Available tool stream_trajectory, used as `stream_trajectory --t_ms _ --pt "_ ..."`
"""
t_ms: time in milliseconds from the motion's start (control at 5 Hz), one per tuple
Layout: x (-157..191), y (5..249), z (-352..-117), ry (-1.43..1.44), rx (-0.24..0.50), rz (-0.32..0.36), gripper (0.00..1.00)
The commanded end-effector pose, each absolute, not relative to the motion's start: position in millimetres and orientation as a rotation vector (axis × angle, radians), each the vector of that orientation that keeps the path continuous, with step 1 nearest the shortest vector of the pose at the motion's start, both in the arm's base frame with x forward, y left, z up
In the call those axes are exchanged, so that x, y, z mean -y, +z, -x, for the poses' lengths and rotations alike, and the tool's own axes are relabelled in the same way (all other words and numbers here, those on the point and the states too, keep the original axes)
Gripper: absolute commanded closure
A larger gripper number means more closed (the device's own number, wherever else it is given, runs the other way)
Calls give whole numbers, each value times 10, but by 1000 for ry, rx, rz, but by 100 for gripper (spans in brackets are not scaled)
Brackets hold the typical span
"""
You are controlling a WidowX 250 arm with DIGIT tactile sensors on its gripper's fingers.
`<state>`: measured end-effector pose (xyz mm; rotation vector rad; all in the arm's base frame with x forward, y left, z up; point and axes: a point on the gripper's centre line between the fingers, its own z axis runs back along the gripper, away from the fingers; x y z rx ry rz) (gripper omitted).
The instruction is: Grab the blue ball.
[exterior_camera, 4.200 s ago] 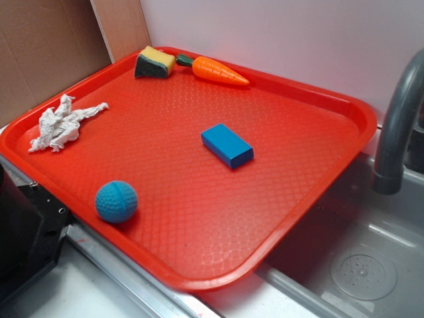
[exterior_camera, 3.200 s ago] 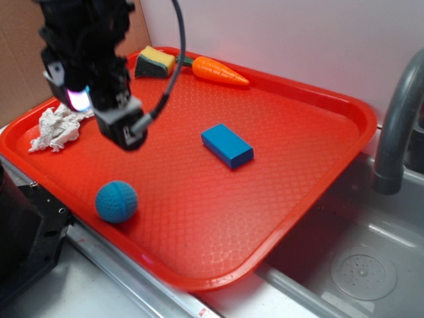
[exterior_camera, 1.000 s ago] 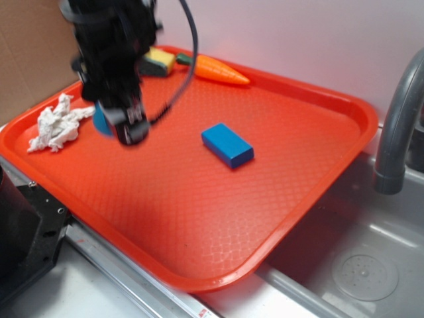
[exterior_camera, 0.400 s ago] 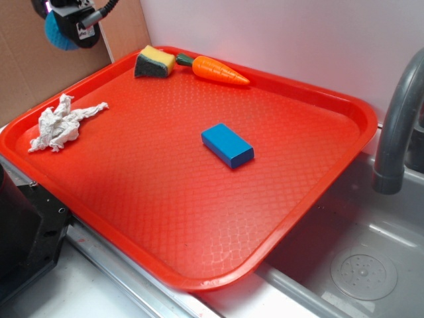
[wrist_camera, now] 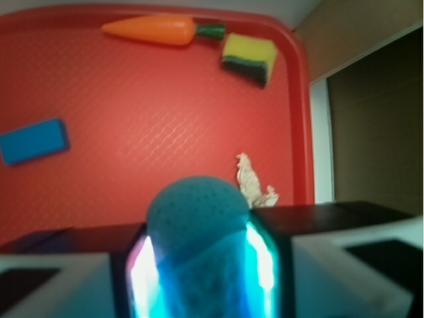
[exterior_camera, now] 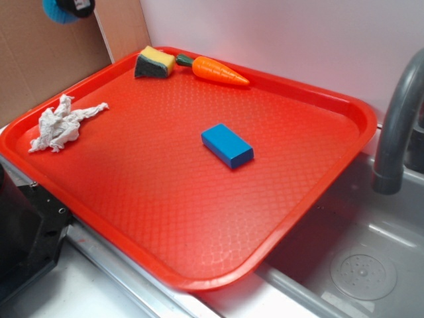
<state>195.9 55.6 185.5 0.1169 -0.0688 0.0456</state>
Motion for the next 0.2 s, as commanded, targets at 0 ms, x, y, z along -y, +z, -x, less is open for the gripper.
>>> stream_trajectory --t_ms 0 --pt "-364 1995 -1975 20 86 -87 100"
